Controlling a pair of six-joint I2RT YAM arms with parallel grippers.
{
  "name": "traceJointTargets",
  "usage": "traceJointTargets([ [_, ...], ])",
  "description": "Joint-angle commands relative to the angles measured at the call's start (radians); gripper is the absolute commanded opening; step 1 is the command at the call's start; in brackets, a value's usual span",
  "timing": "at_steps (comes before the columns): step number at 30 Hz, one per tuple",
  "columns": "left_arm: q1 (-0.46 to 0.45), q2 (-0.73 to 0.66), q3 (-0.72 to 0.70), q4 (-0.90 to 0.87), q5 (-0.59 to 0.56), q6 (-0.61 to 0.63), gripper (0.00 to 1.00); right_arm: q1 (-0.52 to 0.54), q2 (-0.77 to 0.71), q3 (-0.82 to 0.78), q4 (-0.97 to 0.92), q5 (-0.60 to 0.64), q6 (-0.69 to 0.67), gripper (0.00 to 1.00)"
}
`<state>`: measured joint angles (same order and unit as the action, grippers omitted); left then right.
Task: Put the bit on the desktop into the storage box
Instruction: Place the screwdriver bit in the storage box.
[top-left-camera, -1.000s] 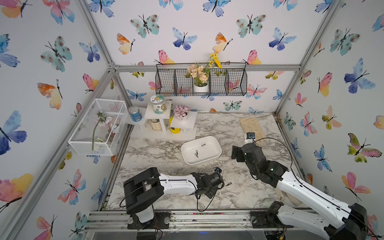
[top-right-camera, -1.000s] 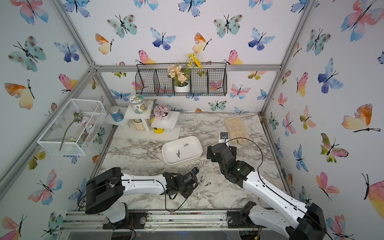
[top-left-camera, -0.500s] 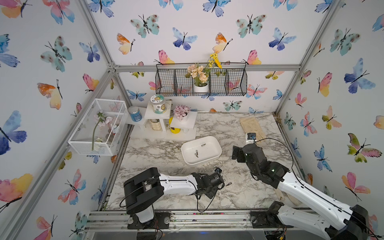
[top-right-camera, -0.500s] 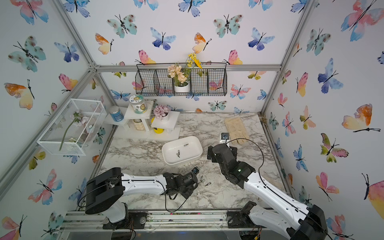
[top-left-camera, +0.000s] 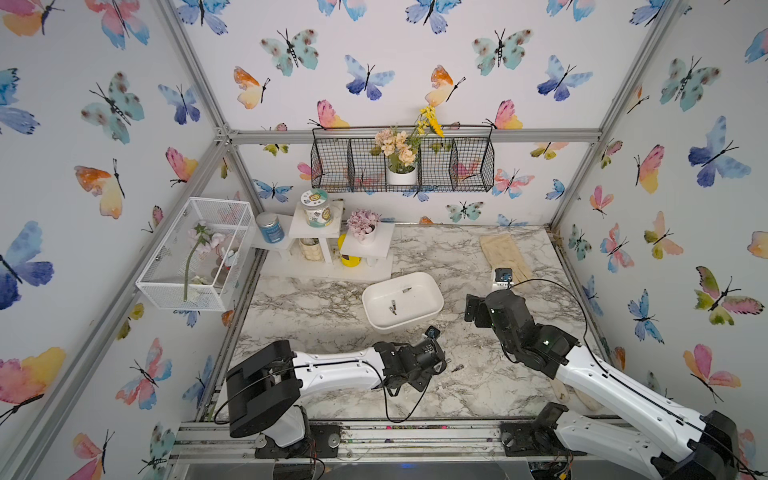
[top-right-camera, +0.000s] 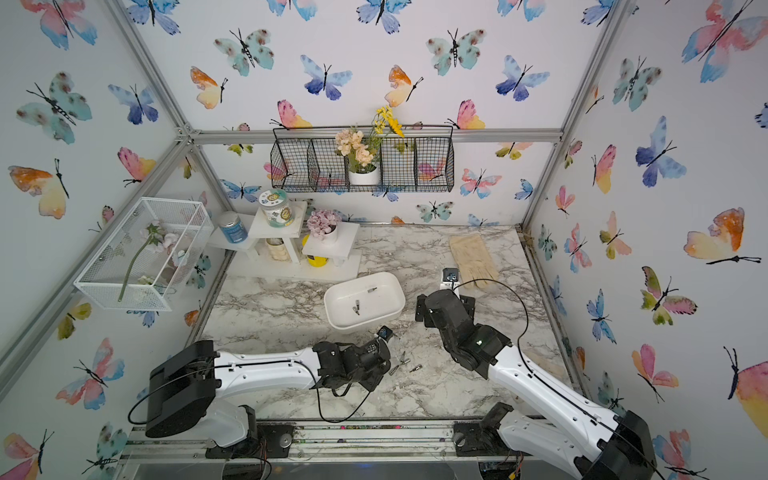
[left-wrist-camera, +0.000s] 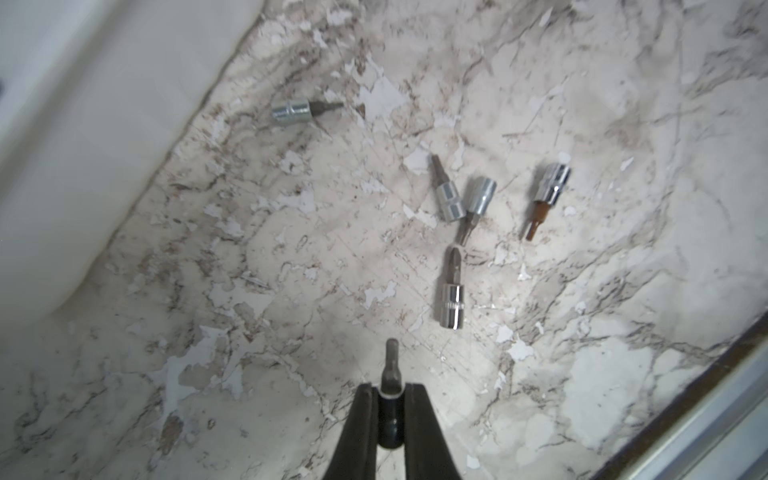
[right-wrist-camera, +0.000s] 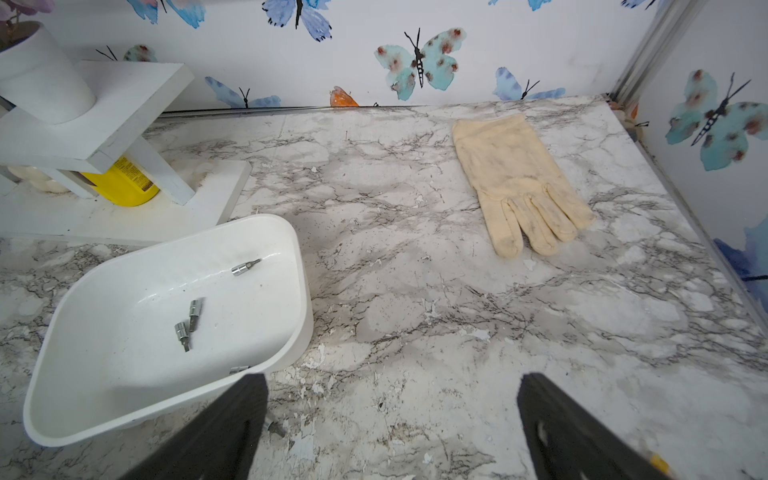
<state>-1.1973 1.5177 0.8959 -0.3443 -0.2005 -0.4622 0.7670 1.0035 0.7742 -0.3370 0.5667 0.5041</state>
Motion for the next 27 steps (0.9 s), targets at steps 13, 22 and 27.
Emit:
traceJointTargets([
  [13,0.303,-0.073,0.127,-0.013,-0.026,0.095,0.08,-0.001,0.001,-0.071,-0.051,-0.11,0.027,1.0],
  [22,0.44,0.059,0.159,0.054,0.022,0.114,0.08,-0.001,0.056,-0.079,-0.055,-0.21,0.016,1.0],
  [27,0.463,0.124,0.172,0.074,0.01,0.111,0.08,-0.001,0.09,-0.079,-0.05,-0.268,-0.013,1.0],
])
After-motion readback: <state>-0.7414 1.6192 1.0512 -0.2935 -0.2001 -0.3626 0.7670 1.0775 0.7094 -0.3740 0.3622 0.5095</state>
